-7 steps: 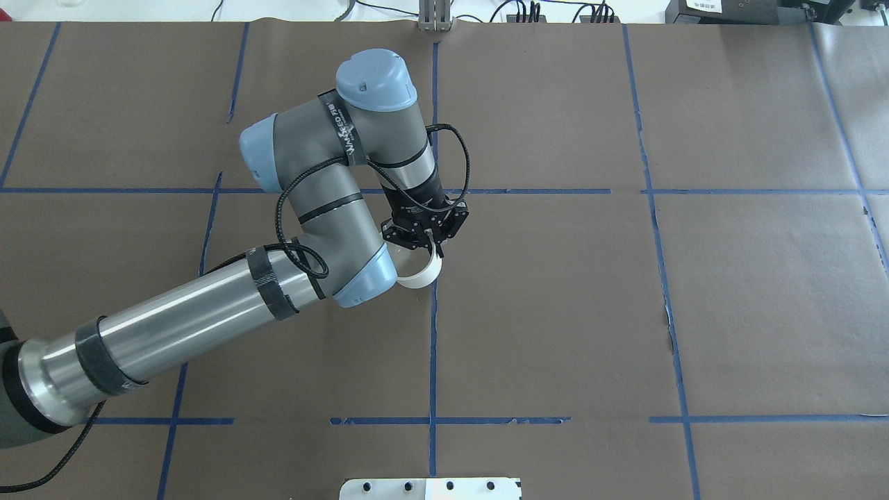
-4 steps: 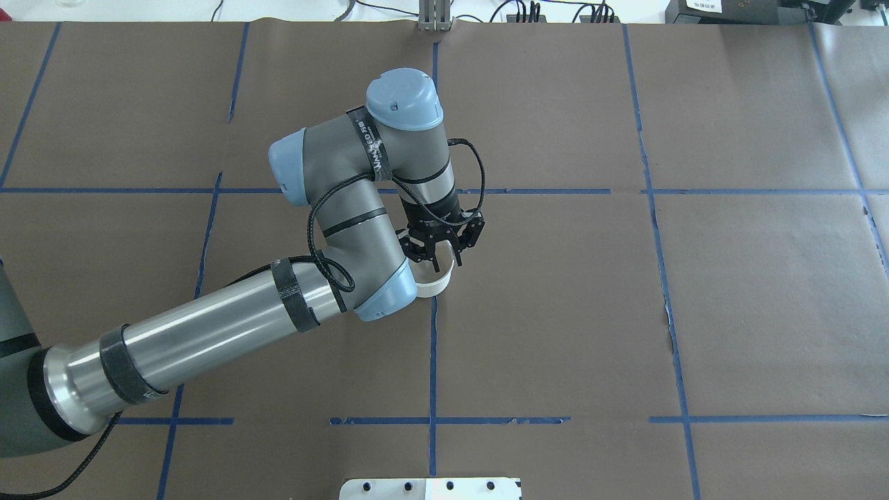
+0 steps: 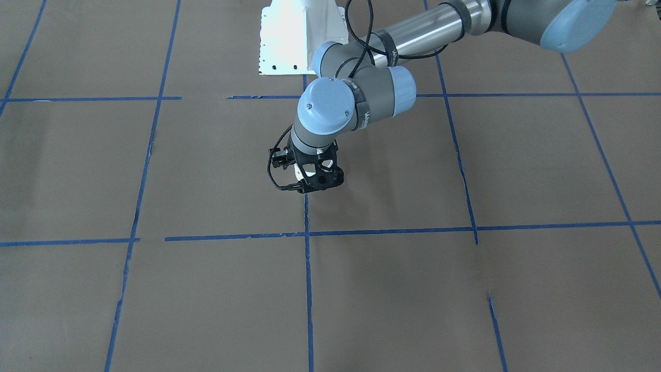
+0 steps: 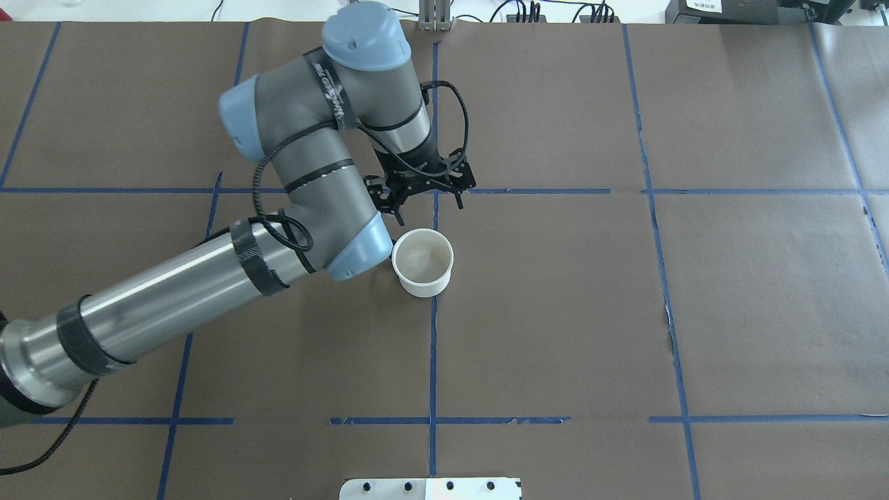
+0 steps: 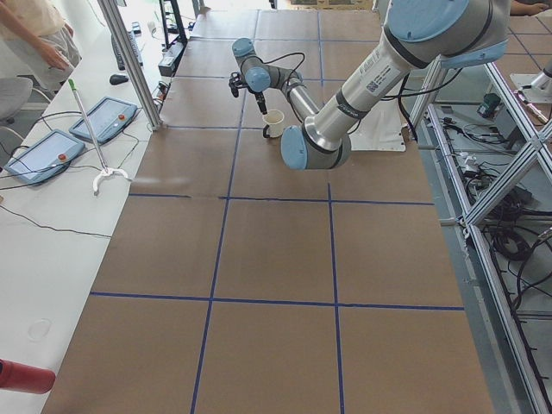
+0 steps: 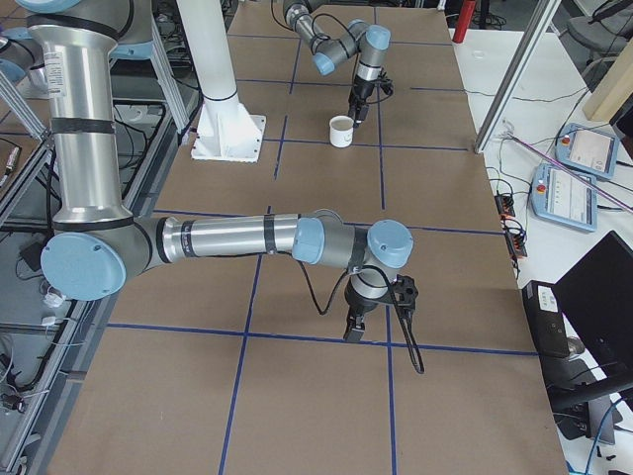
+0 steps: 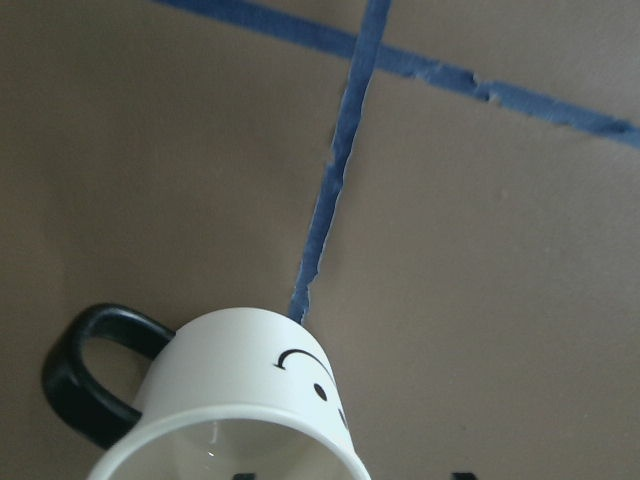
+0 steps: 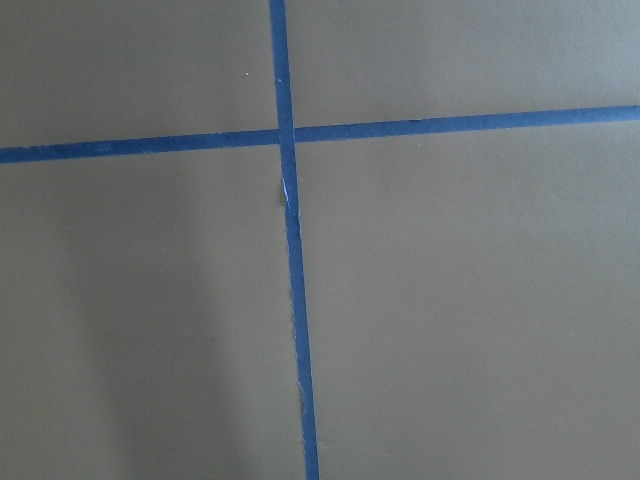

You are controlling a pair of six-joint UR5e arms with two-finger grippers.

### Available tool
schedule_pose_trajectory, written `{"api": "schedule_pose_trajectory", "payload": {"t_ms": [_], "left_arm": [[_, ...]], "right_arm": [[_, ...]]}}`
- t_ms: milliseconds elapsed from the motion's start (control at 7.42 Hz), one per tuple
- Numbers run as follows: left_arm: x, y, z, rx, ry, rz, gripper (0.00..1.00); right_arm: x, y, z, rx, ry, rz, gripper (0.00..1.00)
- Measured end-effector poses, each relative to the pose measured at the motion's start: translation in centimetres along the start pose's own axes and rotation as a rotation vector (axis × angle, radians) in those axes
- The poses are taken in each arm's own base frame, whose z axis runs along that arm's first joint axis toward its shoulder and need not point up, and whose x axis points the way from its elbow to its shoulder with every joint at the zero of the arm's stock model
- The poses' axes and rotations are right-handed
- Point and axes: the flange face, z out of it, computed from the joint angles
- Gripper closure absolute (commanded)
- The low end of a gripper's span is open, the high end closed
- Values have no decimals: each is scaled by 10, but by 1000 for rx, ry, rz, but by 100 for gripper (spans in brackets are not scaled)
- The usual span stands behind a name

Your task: Flip mug

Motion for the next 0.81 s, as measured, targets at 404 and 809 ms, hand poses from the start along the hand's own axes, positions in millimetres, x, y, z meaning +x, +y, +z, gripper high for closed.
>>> {"api": "schedule_pose_trajectory", "payload": {"t_ms": [404,809], "left_arm": [[-182,-47,-84,127,-37,196,0],[-399,-114,-131,157,-209,459,0]], "right_arm": [[0,0,0,0,0,0,0],[0,0,0,0,0,0,0]]}}
